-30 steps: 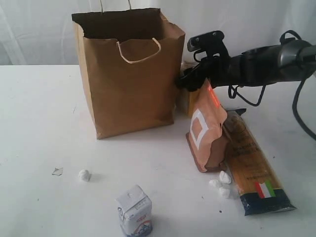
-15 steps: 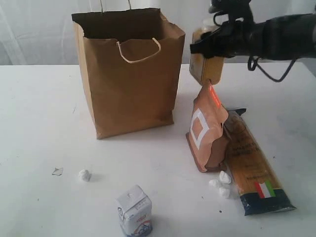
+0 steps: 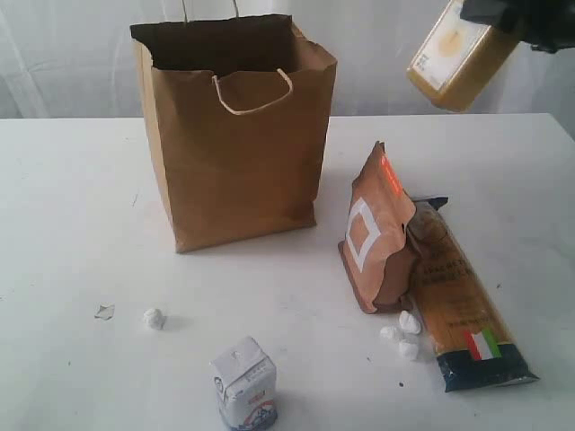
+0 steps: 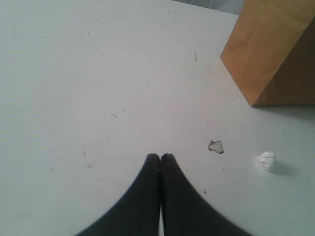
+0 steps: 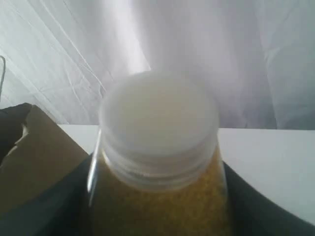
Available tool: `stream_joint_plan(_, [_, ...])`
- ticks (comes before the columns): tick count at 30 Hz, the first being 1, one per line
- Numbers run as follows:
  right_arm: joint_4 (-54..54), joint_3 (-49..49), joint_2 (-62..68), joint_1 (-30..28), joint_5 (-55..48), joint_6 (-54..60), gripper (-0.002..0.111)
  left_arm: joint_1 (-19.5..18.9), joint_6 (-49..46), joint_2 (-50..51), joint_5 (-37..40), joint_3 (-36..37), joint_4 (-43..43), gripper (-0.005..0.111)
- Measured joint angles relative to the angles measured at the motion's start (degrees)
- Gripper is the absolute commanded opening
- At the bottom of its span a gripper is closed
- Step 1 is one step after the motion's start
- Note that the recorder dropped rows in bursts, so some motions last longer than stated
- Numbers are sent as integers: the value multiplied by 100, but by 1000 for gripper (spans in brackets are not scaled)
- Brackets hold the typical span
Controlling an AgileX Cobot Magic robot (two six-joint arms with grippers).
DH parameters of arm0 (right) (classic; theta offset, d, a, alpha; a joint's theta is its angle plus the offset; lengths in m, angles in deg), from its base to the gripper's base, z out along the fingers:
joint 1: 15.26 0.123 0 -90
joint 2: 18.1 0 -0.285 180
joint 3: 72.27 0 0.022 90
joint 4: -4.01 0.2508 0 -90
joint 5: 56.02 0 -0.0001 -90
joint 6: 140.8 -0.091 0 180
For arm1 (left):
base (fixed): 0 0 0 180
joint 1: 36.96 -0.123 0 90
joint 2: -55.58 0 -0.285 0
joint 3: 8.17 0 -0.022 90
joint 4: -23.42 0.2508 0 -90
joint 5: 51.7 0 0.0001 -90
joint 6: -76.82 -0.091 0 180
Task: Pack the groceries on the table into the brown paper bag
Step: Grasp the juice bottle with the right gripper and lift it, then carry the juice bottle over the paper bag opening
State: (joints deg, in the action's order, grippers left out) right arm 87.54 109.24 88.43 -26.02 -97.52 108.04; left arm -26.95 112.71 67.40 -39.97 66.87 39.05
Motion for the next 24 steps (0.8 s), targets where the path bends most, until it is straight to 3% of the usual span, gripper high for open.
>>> stream_joint_plan(5, [-103, 0, -529, -171, -730, -140, 0, 0, 0, 0, 0, 0, 0, 0])
stream_joint_plan(10, [-17, 11, -1156, 7, -1075, -194, 0, 0, 0, 0, -10, 0, 0, 0])
stream_joint_plan(24, [883, 640, -1461, 1489, -1184, -231, 0, 0, 0, 0, -108, 0, 0, 0])
